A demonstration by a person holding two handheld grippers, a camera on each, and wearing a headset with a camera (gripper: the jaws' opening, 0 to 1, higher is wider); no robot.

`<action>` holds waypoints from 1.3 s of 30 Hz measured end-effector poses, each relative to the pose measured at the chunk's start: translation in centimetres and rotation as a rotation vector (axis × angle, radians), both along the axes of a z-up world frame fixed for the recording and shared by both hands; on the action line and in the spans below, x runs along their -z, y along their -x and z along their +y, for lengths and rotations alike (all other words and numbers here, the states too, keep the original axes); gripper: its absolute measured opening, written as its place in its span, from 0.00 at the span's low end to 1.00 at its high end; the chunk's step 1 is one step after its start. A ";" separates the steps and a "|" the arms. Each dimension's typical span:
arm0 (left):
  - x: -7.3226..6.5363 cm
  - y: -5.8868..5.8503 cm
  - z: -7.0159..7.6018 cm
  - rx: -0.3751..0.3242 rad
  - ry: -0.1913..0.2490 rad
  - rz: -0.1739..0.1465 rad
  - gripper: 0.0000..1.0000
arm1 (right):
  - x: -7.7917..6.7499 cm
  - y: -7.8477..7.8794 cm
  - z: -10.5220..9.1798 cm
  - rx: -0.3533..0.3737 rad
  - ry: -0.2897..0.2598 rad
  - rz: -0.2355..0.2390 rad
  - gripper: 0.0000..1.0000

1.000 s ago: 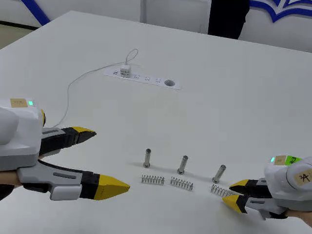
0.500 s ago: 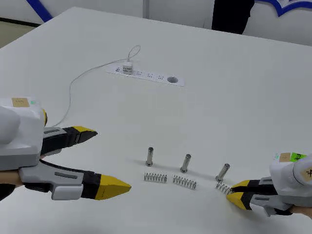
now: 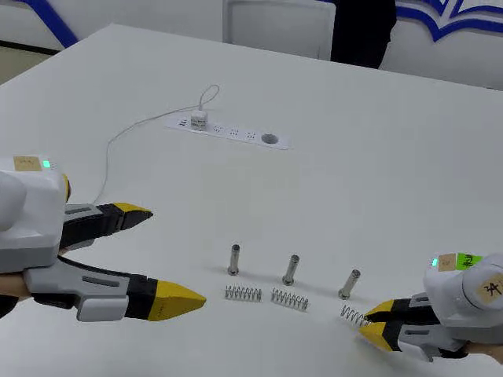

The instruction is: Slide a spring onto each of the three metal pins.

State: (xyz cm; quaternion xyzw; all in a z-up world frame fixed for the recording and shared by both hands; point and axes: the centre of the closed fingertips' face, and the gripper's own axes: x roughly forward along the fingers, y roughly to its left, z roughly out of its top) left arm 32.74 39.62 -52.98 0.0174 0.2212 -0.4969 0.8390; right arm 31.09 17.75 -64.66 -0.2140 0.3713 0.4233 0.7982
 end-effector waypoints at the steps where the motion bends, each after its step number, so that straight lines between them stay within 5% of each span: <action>1: 0.0 0.1 -0.3 0.010 -0.004 -0.002 0.93 | -0.6 0.1 0.3 -0.016 0.006 -0.013 0.10; 10: -0.2 1.1 -2.6 0.065 0.003 -0.011 0.89 | -6.2 -0.3 2.9 -0.066 -0.010 -0.112 0.10; 14: -0.8 1.1 -3.4 0.077 0.011 -0.026 0.86 | -9.4 -0.8 4.7 -0.127 -0.032 -0.229 0.10; 16: -0.9 1.1 -3.5 0.090 0.000 -0.034 0.85 | -10.2 -0.6 5.1 -0.128 -0.036 -0.236 0.10; 24: -2.1 1.1 -4.3 0.116 0.028 -0.071 0.78 | -10.6 0.6 7.3 -0.204 -0.021 -0.238 0.10; 39: -1.6 3.2 -8.4 0.256 0.014 -0.110 0.60 | -12.5 2.4 10.5 -0.303 -0.041 -0.263 0.10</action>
